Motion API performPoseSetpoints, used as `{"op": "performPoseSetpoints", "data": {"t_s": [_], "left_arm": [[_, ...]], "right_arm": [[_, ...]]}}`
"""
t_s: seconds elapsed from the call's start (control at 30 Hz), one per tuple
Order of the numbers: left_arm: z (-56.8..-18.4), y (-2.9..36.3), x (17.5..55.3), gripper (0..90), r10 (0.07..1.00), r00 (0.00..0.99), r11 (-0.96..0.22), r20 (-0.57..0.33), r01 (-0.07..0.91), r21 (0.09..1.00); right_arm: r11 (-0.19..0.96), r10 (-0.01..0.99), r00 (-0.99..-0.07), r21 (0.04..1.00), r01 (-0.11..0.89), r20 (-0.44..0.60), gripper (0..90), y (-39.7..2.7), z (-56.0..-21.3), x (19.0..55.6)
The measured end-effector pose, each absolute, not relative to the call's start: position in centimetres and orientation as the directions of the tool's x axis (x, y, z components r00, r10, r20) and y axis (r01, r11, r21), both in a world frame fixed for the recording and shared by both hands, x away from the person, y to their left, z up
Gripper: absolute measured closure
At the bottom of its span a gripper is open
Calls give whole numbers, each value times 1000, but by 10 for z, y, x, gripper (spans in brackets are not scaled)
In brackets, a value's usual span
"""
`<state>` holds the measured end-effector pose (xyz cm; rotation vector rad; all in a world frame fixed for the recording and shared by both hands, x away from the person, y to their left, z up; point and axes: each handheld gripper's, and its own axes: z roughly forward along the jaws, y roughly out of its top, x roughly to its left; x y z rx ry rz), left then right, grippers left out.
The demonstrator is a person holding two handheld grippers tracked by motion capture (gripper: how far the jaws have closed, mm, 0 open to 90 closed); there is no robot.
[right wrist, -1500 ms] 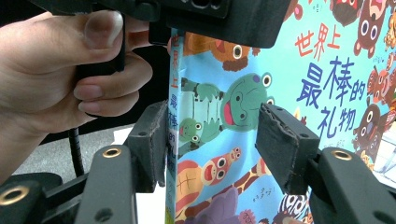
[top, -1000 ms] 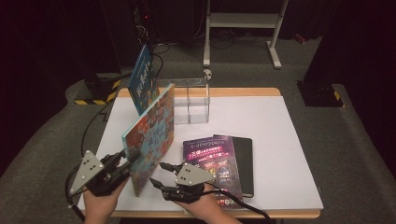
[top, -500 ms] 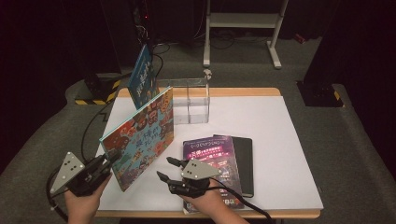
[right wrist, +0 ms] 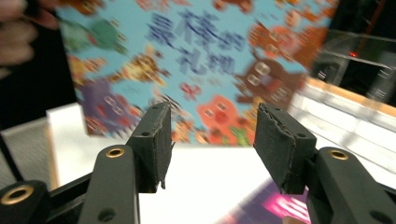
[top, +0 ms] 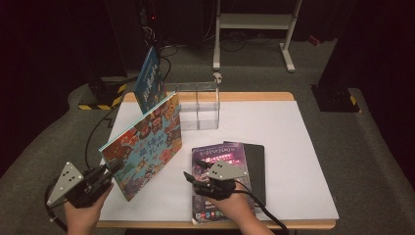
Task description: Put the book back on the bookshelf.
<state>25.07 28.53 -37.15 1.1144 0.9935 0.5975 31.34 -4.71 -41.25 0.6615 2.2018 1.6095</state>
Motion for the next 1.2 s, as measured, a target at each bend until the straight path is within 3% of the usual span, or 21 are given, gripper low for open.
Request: {"op": "performPoseSetpoints", "data": {"t_s": [0.67,1.2], "left_arm": [[-380,293,245,799,816,462,352,-348,81,932],[-386,300,241,792,810,485,316,-330,115,942]], "right_arm": [[232,781,-624,940,250,-27,453,-152,-435,332],[195,817,-576,928,317,25,457,-179,-454,338]]}}
